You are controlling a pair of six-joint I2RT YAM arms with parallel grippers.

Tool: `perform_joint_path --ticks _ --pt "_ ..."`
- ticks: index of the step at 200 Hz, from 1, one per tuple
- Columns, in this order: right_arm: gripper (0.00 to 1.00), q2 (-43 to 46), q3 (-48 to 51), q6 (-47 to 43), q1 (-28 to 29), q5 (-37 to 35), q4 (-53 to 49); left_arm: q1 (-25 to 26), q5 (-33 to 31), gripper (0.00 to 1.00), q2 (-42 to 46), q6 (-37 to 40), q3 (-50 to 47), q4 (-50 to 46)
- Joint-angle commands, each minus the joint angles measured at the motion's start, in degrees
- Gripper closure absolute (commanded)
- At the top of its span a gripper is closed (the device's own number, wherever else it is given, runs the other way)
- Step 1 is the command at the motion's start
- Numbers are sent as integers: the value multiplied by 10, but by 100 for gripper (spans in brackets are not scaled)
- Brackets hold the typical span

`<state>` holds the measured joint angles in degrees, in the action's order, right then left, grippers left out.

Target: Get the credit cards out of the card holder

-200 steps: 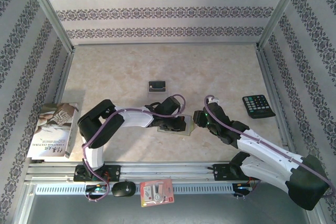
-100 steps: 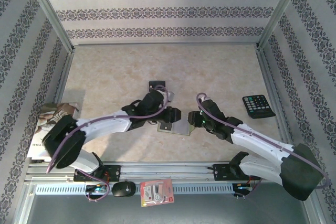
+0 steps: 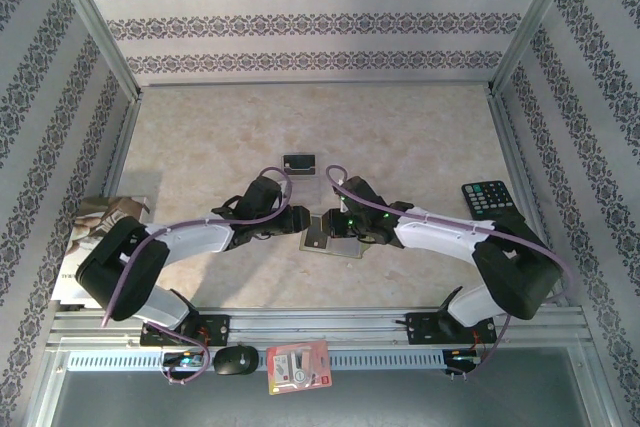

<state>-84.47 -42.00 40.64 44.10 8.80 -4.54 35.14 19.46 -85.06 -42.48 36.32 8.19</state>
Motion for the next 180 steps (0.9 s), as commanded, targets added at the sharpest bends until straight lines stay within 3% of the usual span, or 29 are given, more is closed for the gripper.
perform_joint_path --ticks 1,32,71,106,143,180 --pt "79 5 -6 20 -3 -58 -58 -2 9 53 -5 21 -3 25" --pt "76 26 20 10 -21 -88 -98 0 26 54 -15 12 -13 39" --pt "77 -42 -5 -60 -62 -26 -103 20 33 55 -37 -1 -18 47" --pt "79 -79 -41 -88 -67 -29 -105 38 18 56 -26 -15 -27 48" --pt "69 -16 -52 -83 -47 -46 -121 38 -9 54 13 -6 -37 34" --pt "68 13 -37 -19 -25 -10 -67 38 -28 57 -2 48 -15 15"
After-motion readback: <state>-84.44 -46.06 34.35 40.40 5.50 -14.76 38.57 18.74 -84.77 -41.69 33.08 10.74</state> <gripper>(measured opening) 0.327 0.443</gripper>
